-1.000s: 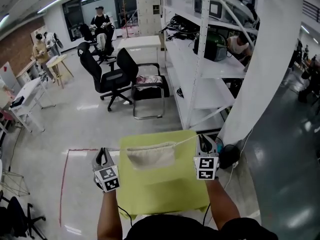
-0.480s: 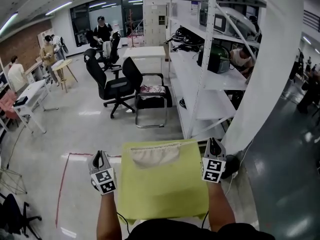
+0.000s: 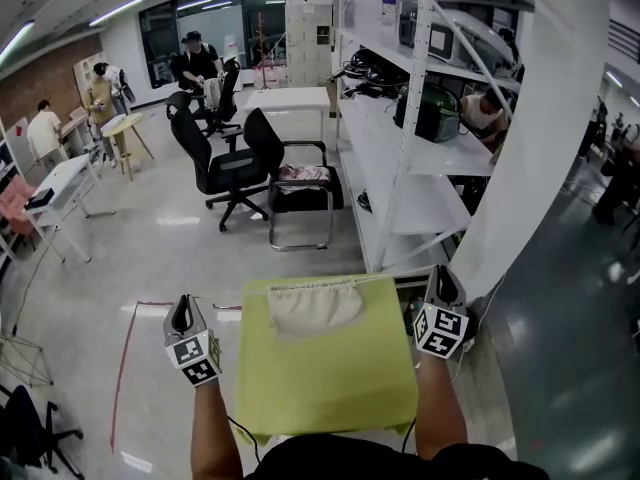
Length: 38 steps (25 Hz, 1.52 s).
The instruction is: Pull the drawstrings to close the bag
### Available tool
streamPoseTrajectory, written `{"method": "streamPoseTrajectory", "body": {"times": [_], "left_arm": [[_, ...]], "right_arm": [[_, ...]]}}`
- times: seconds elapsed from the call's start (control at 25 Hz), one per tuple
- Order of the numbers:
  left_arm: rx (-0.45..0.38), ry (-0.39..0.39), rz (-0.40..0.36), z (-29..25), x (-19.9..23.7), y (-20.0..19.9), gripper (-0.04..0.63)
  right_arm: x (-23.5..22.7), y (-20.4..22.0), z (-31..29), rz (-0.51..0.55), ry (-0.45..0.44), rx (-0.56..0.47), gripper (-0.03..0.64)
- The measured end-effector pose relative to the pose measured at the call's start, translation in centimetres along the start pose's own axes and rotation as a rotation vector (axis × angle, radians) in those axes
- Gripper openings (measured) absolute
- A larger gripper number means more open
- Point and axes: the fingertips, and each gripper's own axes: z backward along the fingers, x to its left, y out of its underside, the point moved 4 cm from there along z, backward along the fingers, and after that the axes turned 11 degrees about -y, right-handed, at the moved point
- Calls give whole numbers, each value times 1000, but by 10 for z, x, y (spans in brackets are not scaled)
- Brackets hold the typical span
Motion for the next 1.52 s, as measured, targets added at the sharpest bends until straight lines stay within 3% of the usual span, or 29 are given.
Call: {"method": "streamPoseTrajectory", "body": {"times": [0.24,0.44,0.8,1.12,1.52], "left_arm": [[15,-25,120,-1,23,1,32],[-1,-53,124,-6,36,-1,32],[19,-62,205,-17,60,7,32],[-13,-30,78,-29,40,-5,34],[-39,55,-23,-66,-13,-21,34]], "right_arm": [[-13,-6,5,-65,13,-25,35],[-25,-10,3,-117,17,-42,35],[-36,-9,-1,-165,18,-54,35],[-27,-3,-7,-61,6,-31,37],[28,-2,-46,58,-133,3,37]]}}
